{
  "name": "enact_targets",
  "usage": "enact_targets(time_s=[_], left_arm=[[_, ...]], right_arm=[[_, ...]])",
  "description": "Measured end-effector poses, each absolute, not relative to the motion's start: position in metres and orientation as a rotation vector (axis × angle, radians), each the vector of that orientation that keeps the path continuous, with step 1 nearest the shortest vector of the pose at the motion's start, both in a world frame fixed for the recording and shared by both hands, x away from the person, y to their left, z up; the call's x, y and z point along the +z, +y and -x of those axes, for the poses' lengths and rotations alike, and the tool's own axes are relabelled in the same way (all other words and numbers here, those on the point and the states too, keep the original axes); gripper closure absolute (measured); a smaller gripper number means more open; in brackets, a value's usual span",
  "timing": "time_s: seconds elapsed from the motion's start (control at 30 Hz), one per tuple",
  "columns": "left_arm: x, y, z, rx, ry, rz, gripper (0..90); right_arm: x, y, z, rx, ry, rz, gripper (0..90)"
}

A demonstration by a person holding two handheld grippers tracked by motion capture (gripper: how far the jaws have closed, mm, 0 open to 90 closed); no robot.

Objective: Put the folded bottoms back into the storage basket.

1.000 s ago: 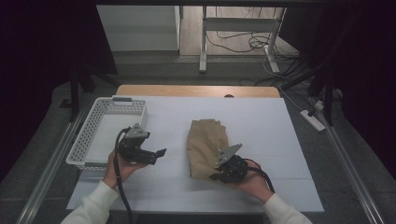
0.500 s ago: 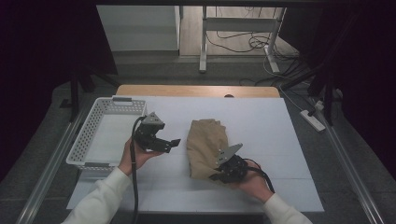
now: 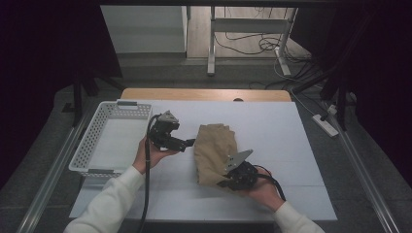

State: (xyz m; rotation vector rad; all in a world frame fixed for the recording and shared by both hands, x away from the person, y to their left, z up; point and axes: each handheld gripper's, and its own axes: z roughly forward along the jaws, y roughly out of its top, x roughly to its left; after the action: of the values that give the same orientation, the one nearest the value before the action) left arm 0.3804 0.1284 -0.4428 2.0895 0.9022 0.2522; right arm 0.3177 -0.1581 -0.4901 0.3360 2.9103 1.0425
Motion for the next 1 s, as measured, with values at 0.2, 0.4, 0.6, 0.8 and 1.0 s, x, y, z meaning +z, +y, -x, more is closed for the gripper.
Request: enact_targets(time_s=[0.2,0.4,0.6,0.8,1.0], left_arm=[[-0.446,0.122,-0.392,0.234,0.911,-2.09,9.2],[-0.45,0.113,-0.405,0.216,0.924,-2.102,9.2],[-0.452,0.108,-0.418,0.213,0.945,-2.106,9.2],[-0.455,0.101,-0.43,0.207,0.96,-2.124,9.2],[-0.461,0.094,-0.443,0.199,0.983,-2.136,9.2]], right_arm=[[-0.49,-0.158,-0.318,1.042,2.913,-0.338,78.1],[-0.49,-0.158,-0.318,1.041,2.911,-0.336,78.1],[-0.491,-0.157,-0.317,1.038,2.911,-0.336,78.1],[-0.491,-0.157,-0.317,1.029,2.913,-0.332,78.0],[-0.492,-0.157,-0.317,1.03,2.913,-0.332,78.0]])
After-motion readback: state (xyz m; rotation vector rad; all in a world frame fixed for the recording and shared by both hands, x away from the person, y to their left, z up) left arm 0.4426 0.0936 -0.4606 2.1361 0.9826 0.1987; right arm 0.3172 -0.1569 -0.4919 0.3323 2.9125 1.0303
